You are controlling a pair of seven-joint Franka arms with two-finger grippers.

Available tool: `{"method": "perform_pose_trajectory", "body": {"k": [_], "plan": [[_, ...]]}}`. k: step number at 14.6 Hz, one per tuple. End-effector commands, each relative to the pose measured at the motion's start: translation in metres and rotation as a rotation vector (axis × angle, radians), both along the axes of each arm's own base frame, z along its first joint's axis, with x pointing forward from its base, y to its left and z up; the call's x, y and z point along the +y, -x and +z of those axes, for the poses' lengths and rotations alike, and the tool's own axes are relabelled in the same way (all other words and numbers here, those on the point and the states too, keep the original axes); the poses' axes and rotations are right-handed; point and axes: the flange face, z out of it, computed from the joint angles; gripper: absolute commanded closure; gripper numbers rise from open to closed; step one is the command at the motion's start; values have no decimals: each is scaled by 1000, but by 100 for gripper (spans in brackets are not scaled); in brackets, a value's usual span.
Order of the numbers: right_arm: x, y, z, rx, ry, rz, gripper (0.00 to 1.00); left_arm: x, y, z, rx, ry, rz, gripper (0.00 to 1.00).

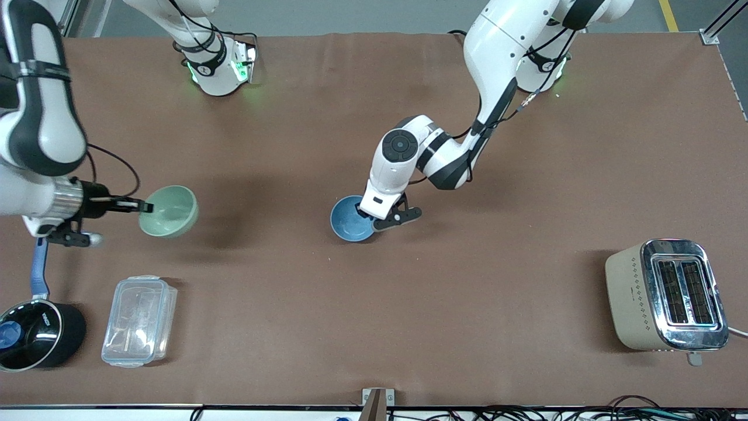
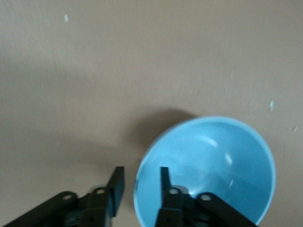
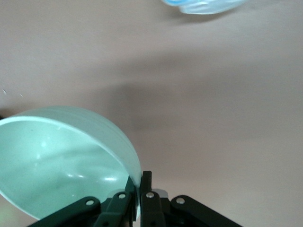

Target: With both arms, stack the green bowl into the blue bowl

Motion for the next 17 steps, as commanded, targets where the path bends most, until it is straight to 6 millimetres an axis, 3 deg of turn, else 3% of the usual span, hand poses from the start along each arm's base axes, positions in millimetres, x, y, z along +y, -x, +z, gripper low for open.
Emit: {"method": "perform_pose_trajectory", "body": {"k": [1, 3, 5, 8, 10, 11, 13, 14, 17], "plan": [[70, -6, 0, -24, -18, -40, 100, 50, -42, 74, -63, -64, 21, 0], [128, -8, 0, -33, -48, -102, 100, 100, -71, 133, -105, -115, 29, 0], [185, -5, -11, -37, -26, -142, 100, 154, -95, 179, -120, -169, -7, 0], [258, 3, -43, -59, -6, -157, 100, 225, -114, 250, -110, -222, -83, 0], [300, 9, -64, -60, 7, -187, 99, 266, -119, 282, -102, -236, -116, 0], [319, 13, -73, -49, 14, -185, 99, 283, -118, 304, -127, -230, -120, 0], [340, 23, -84, -23, 27, -187, 98, 309, -111, 329, -126, -240, -123, 0], [347, 28, -85, -15, 30, -190, 98, 314, -105, 338, -118, -226, -160, 0], [370, 41, -96, 29, 7, -205, 98, 352, -88, 367, -82, -184, -224, 0]]}}
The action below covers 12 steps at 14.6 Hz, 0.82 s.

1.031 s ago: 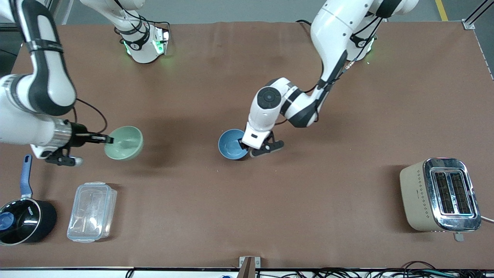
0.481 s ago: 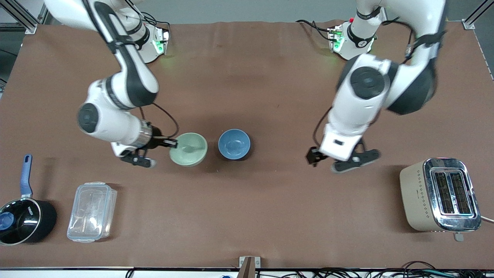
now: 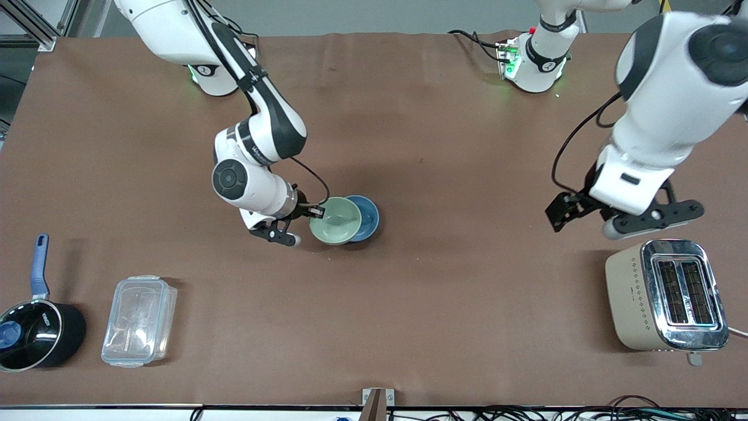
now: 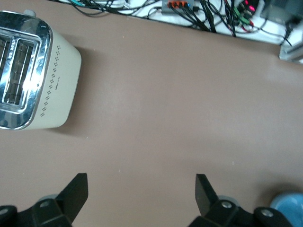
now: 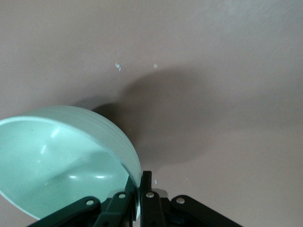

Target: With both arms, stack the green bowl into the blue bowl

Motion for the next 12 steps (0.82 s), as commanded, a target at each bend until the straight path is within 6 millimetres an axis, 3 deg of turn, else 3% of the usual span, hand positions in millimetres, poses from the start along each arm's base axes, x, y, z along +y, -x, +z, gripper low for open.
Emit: {"method": "perform_pose_trajectory", "body": {"k": [1, 5, 7, 12], "plan": [[14, 5, -10, 59, -64, -64, 98, 26, 25, 27, 43, 2, -77, 0], [23, 12, -18, 89, -83, -76, 97, 81, 47, 41, 105, -33, -152, 0], [20, 8, -22, 88, -84, -80, 97, 95, 61, 43, 127, -33, -177, 0], [24, 11, -35, 114, -98, -100, 96, 117, 70, 51, 141, -14, -202, 0]]}}
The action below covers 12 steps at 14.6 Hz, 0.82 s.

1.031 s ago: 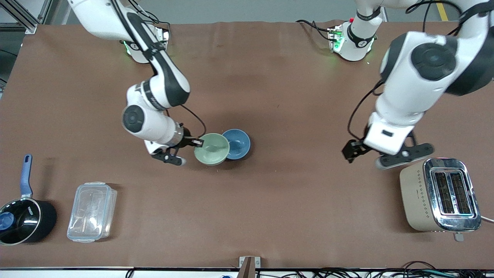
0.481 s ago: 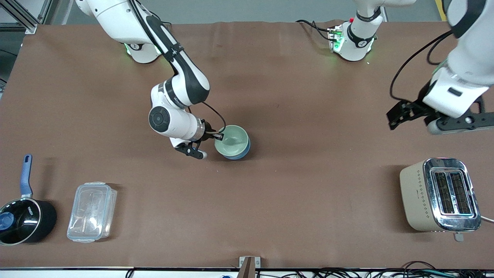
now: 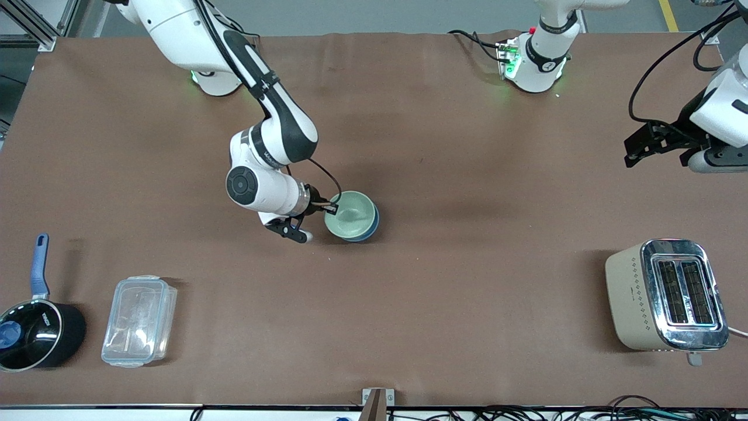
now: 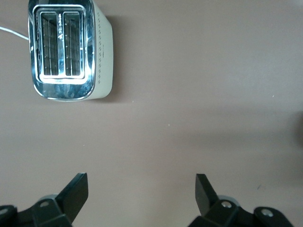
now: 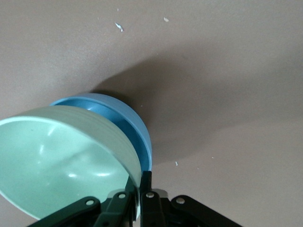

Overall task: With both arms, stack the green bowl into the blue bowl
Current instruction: 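Lower the green bowl into the blue bowl with the right gripper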

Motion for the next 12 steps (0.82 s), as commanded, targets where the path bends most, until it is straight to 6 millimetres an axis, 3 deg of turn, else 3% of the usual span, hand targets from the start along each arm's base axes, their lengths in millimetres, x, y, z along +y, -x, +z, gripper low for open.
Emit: {"method": "perform_pose_trajectory", "body": {"k": [1, 12], "plan": [[8, -2, -7, 24, -36, -31, 96, 5, 10, 6, 4, 16, -11, 0], [2, -7, -10, 33, -37, -42, 81, 0, 8, 5, 5, 12, -22, 0]]}}
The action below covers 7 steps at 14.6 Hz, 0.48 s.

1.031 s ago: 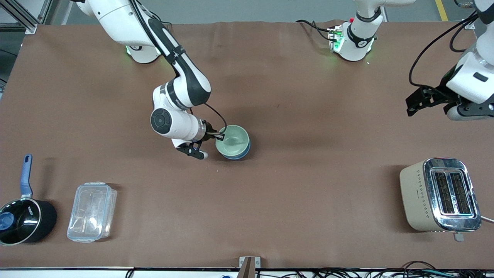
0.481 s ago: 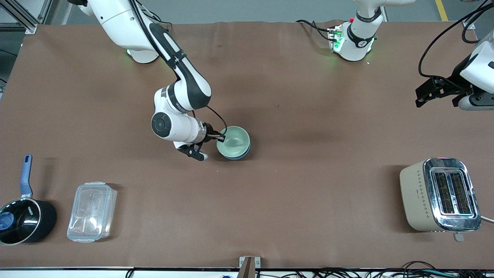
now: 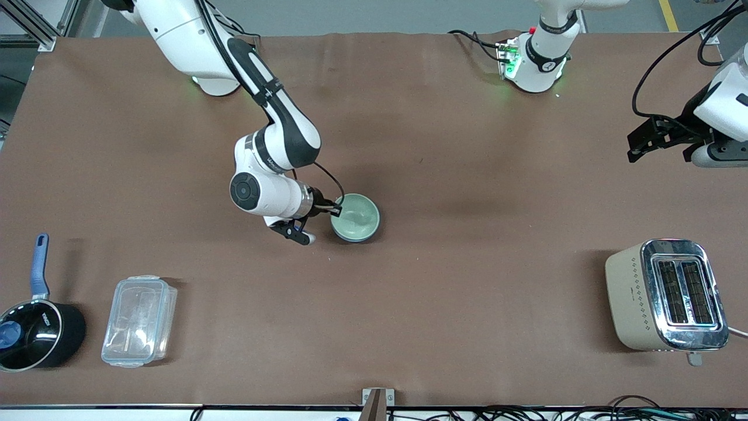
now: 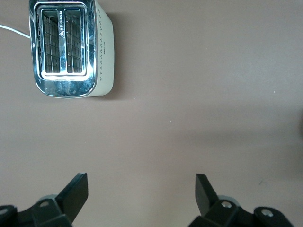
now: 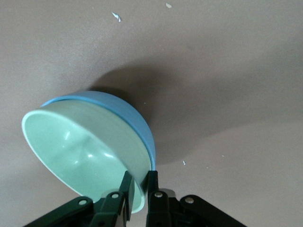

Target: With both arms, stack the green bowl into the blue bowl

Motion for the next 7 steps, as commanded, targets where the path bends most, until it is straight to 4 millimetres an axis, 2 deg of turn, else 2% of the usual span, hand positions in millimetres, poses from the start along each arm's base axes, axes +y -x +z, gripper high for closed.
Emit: {"method": "perform_pose_trajectory", "body": {"k": [1, 5, 6, 7], "plan": [[-4, -7, 4, 7, -18, -17, 81, -1, 5, 3, 4, 12, -19, 0], [-11, -11, 9, 14, -21, -16, 81, -7, 7, 3, 6, 13, -29, 0], [-12, -12, 16, 7, -25, -15, 73, -7, 7, 4, 3, 13, -28, 0], [-16, -14, 31, 2, -31, -14, 57, -8, 7, 4, 0, 14, -31, 0]]}}
